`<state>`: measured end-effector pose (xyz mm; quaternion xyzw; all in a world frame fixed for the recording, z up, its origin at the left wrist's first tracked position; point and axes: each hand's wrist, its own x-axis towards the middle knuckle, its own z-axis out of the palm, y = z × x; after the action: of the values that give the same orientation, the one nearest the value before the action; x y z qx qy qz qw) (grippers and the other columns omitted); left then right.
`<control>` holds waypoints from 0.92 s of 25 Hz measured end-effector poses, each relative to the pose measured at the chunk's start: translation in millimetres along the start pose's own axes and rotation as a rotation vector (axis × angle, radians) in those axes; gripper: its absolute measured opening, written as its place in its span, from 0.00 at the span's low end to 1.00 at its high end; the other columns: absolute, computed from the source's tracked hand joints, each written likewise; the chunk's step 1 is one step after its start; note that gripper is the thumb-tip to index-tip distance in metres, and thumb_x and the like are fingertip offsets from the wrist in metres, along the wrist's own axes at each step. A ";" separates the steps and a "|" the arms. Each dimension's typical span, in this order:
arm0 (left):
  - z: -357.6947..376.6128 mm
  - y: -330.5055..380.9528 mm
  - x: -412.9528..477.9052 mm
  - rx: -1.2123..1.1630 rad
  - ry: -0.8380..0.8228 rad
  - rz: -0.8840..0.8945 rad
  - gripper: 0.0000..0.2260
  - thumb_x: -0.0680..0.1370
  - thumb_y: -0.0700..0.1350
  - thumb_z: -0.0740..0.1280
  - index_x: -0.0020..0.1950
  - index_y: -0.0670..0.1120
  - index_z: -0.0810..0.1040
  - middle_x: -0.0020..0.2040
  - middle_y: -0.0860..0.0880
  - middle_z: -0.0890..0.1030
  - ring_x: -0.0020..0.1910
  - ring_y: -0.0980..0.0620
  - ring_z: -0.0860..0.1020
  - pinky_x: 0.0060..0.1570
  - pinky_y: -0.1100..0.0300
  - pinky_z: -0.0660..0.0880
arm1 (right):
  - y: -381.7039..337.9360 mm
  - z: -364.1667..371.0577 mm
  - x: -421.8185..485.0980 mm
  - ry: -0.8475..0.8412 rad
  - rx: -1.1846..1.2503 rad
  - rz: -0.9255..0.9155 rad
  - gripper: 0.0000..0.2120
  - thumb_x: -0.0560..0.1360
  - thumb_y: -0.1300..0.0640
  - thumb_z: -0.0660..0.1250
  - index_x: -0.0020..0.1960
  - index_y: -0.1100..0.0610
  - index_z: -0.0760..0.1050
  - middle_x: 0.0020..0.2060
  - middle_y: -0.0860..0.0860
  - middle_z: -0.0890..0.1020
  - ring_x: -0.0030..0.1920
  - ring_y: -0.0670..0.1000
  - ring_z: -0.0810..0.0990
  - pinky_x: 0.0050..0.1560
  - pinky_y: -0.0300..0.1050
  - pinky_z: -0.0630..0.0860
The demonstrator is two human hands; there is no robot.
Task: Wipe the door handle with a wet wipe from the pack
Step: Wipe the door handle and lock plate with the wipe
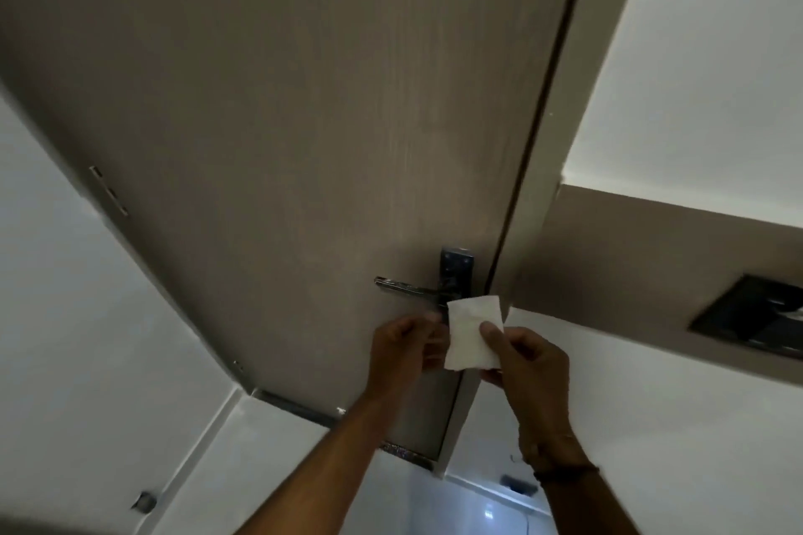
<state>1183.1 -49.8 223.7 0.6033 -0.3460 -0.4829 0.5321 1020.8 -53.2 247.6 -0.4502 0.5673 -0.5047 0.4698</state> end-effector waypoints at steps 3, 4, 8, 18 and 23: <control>-23.9 23.7 35.5 0.196 0.251 0.305 0.10 0.85 0.54 0.68 0.64 0.53 0.82 0.61 0.45 0.87 0.58 0.44 0.86 0.56 0.49 0.83 | -17.9 18.5 10.3 0.311 -0.220 -0.403 0.11 0.73 0.53 0.75 0.36 0.52 0.77 0.33 0.45 0.81 0.34 0.44 0.81 0.38 0.42 0.82; -29.3 34.0 46.8 0.297 0.330 0.436 0.16 0.85 0.56 0.67 0.70 0.54 0.78 0.68 0.48 0.83 0.66 0.47 0.82 0.64 0.49 0.80 | -22.1 25.9 13.7 0.375 -0.317 -0.564 0.12 0.74 0.53 0.74 0.35 0.53 0.75 0.31 0.45 0.79 0.31 0.42 0.77 0.36 0.34 0.77; -37.4 83.2 96.4 0.639 0.551 0.785 0.25 0.84 0.59 0.65 0.81 0.56 0.68 0.85 0.48 0.65 0.86 0.46 0.60 0.83 0.42 0.57 | -20.0 67.4 29.5 0.369 -0.749 -0.751 0.12 0.72 0.57 0.73 0.34 0.57 0.73 0.34 0.52 0.78 0.30 0.47 0.73 0.31 0.32 0.67; -65.6 119.9 204.5 0.968 0.653 1.352 0.33 0.82 0.68 0.57 0.81 0.50 0.61 0.83 0.38 0.58 0.83 0.35 0.58 0.78 0.21 0.56 | 5.7 108.7 37.4 0.266 -1.010 -0.445 0.13 0.72 0.47 0.76 0.50 0.55 0.84 0.52 0.55 0.86 0.52 0.57 0.84 0.47 0.52 0.84; -63.9 111.1 223.0 0.869 0.660 1.460 0.33 0.82 0.70 0.52 0.82 0.53 0.61 0.82 0.38 0.61 0.83 0.36 0.59 0.84 0.30 0.47 | -11.9 106.5 34.2 0.176 -1.353 -0.489 0.18 0.72 0.55 0.76 0.61 0.54 0.80 0.50 0.56 0.87 0.45 0.57 0.87 0.40 0.50 0.84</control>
<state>1320.2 -259.4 282.2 0.4894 -0.6235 0.3440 0.5035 1121.2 -103.9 251.5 -0.7141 0.6743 -0.1679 -0.0852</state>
